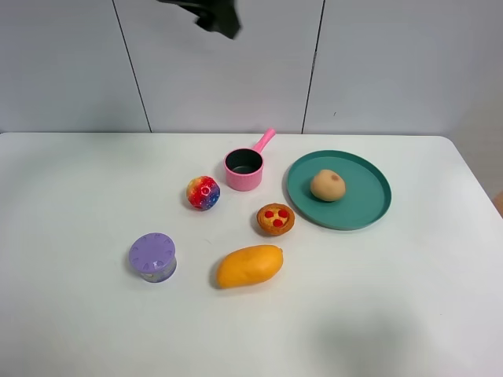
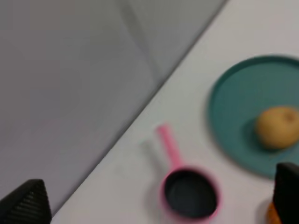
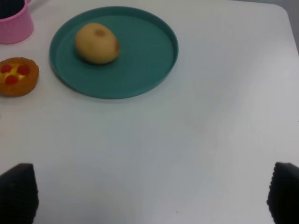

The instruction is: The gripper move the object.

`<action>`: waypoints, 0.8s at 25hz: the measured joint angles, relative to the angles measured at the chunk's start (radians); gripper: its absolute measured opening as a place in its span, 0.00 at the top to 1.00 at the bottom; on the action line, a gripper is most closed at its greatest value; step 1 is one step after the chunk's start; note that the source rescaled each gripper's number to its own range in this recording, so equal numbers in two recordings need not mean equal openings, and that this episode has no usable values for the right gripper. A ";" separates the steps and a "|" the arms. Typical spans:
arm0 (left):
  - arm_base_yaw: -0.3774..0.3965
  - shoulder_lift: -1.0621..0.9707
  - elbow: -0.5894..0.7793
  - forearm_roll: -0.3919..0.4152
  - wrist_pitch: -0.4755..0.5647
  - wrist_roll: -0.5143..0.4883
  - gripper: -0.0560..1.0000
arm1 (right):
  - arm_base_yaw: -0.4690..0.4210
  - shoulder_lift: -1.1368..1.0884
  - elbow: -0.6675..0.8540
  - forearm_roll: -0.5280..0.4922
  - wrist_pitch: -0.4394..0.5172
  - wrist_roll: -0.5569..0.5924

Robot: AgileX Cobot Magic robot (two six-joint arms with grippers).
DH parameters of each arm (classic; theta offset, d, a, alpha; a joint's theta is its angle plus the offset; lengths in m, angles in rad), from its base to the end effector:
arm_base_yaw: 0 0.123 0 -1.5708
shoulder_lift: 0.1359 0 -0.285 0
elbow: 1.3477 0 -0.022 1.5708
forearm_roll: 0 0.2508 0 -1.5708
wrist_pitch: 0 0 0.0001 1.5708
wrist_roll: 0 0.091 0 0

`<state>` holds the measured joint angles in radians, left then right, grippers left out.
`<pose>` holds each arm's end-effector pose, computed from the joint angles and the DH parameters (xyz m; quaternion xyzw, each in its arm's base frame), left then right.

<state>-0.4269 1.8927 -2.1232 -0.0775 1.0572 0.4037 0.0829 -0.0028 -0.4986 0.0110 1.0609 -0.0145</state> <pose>0.3838 -0.1813 0.4167 0.3654 0.8380 -0.0432 0.4030 -0.0052 0.0004 0.2769 -0.0417 0.8519 0.0233 0.5215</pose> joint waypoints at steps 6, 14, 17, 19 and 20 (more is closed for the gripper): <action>0.313 -0.144 0.039 -0.008 0.145 -0.024 0.00 | 0.000 0.000 0.000 0.000 0.000 0.000; 0.551 -0.573 0.297 -0.093 0.146 -0.002 0.00 | 0.000 0.000 0.000 0.000 0.000 0.000; 0.587 -0.778 0.470 -0.091 0.146 0.018 0.00 | 0.000 0.000 0.000 0.000 0.000 0.000; 0.601 -0.916 0.582 -0.076 0.148 0.022 0.00 | 0.000 0.000 0.000 0.000 0.000 0.000; 0.603 -0.992 0.640 -0.068 0.151 0.023 0.00 | 0.000 0.000 0.000 0.000 0.000 0.000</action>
<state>0.1757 0.9011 -1.4832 -0.1451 1.2084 0.4265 0.0829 -0.0028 -0.4986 0.0110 1.0609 -0.0145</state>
